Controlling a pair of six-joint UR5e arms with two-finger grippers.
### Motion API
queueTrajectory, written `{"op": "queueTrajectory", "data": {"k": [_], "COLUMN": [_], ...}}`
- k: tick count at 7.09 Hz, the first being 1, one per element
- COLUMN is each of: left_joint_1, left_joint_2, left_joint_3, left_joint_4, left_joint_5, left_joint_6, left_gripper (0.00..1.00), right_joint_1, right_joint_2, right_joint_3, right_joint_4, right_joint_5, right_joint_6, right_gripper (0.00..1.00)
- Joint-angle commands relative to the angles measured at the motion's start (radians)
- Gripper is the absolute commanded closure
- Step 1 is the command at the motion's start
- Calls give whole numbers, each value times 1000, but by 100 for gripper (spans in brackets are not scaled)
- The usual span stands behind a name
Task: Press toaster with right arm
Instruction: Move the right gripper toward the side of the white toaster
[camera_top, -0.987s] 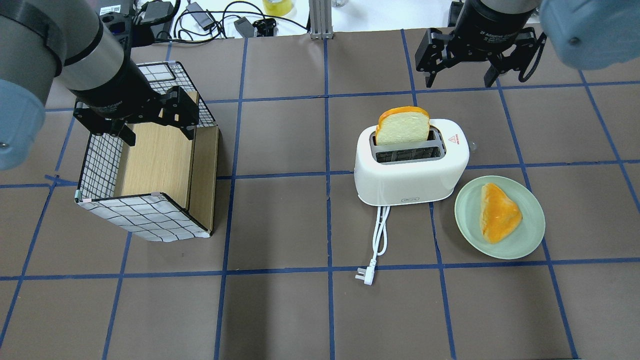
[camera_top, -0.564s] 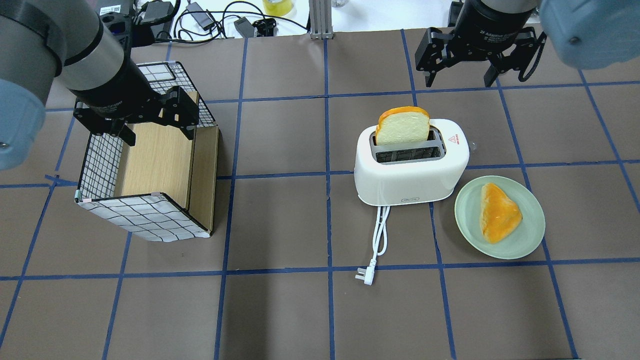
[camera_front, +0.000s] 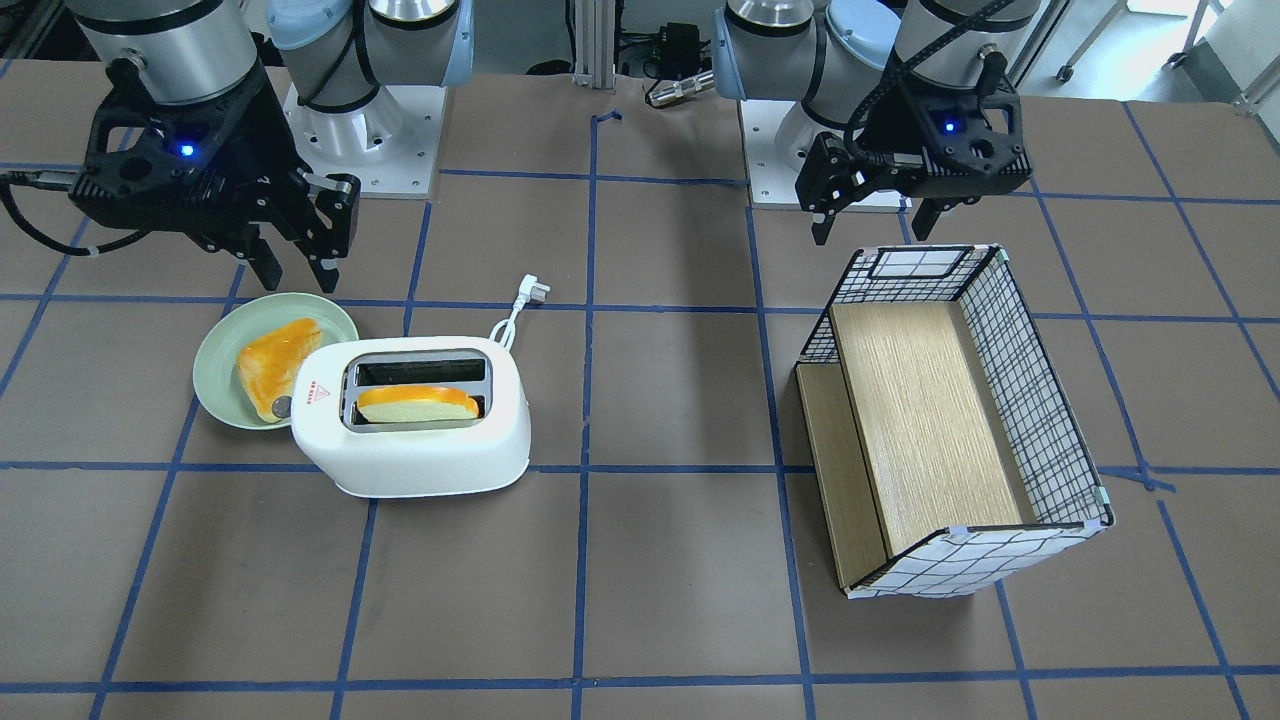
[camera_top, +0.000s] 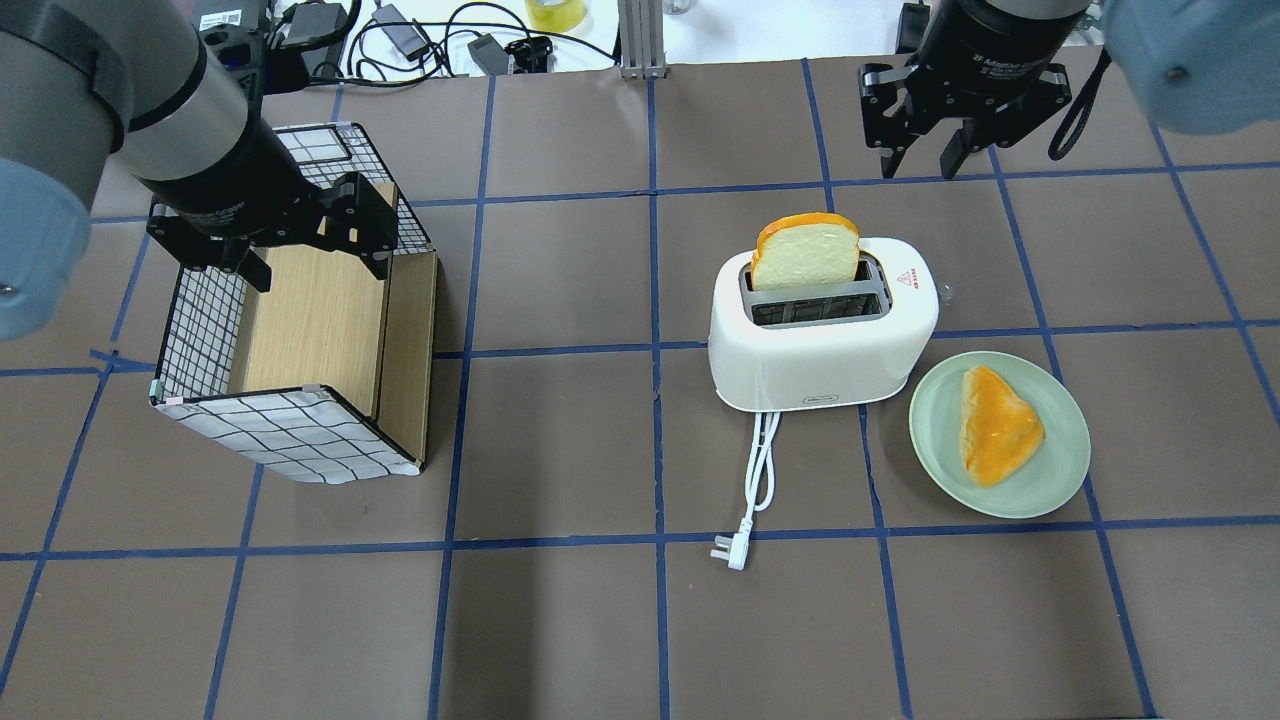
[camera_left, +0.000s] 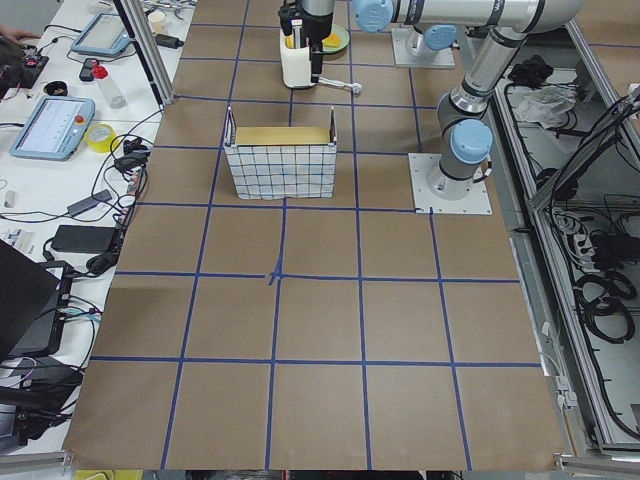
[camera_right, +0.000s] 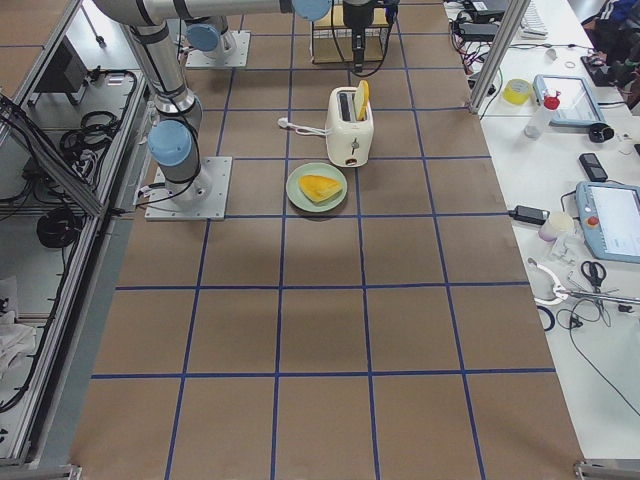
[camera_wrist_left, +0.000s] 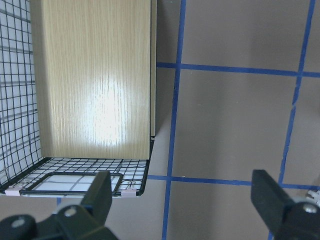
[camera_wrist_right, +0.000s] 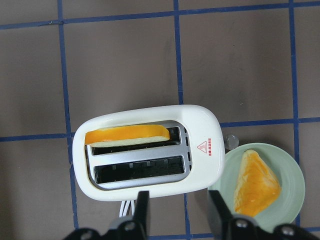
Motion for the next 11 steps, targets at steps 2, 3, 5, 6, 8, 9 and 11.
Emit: {"op": "queueTrajectory", "data": {"k": [2,3,5,6,8,9,11], "left_joint_1": [0,0,0,0,0,0,0], "left_joint_2": [0,0,0,0,0,0,0], "left_joint_3": [0,0,0,0,0,0,0], "left_joint_4": [0,0,0,0,0,-2,-2], "left_joint_5": [0,0,0,0,0,0,0], "left_joint_6": [0,0,0,0,0,0,0], "left_gripper": [0,0,0,0,0,0,0], "right_joint_1": [-8,-34,-135,-160,-271,-317,-327], "right_joint_2": [-9,-2,-2,1,52,79,139], "right_joint_3": [-21,-29,-29,-23,4,24,111], "right_joint_4": [54,56,120,125,116,114,21], "right_joint_5": [12,50,110,134,238,298,423], "right_joint_6": [-8,-31,-190,-210,-299,-348,-359], "right_gripper": [100,100,100,100,100,100,100]}}
